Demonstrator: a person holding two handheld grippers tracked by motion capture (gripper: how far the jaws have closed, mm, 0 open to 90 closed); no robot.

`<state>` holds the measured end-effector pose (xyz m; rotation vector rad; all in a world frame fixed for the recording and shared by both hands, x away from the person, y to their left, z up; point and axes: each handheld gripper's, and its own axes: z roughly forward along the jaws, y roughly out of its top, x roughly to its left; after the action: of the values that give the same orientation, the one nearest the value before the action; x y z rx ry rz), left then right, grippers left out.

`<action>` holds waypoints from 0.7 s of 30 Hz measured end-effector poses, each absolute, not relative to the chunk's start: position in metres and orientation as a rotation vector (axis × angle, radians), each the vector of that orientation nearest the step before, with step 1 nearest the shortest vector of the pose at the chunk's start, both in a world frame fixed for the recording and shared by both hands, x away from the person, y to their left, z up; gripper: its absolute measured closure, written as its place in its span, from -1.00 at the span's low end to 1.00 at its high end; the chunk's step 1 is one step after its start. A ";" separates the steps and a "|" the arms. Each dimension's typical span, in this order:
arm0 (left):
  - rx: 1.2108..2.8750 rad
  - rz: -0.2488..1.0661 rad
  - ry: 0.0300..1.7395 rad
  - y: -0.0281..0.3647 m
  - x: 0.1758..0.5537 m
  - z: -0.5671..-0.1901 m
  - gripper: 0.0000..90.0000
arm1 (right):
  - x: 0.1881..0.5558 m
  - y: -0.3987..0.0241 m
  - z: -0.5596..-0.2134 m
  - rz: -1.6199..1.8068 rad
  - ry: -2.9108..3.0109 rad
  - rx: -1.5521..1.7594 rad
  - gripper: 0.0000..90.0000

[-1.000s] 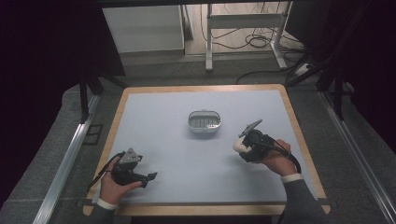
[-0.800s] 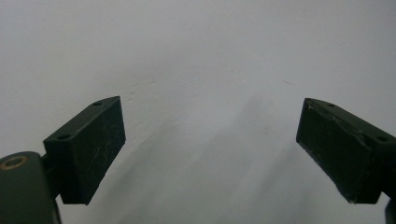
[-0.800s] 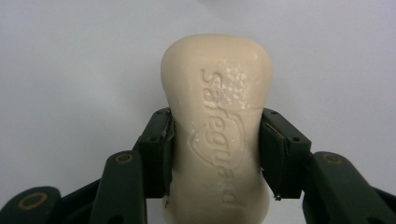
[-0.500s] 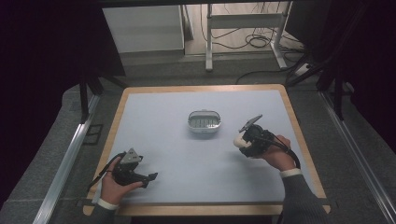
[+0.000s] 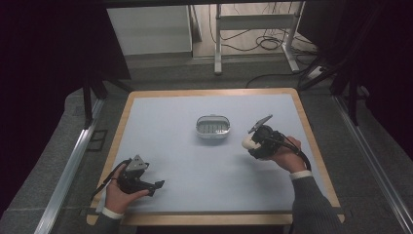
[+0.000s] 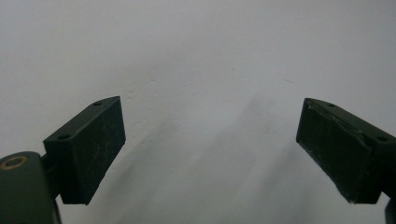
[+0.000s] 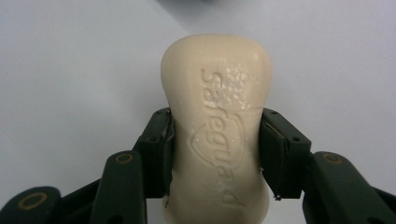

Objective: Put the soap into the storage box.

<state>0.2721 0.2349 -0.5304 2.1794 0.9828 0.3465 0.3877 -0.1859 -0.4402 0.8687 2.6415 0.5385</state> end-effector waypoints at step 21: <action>2.175 0.353 0.985 0.237 0.272 -0.529 -0.81 | 0.416 -0.162 -0.433 0.543 2.660 0.839 0.10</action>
<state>0.2718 0.2372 -0.5287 2.1752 0.9848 0.3526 0.4162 -0.1624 -0.4333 0.8385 2.6597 0.5431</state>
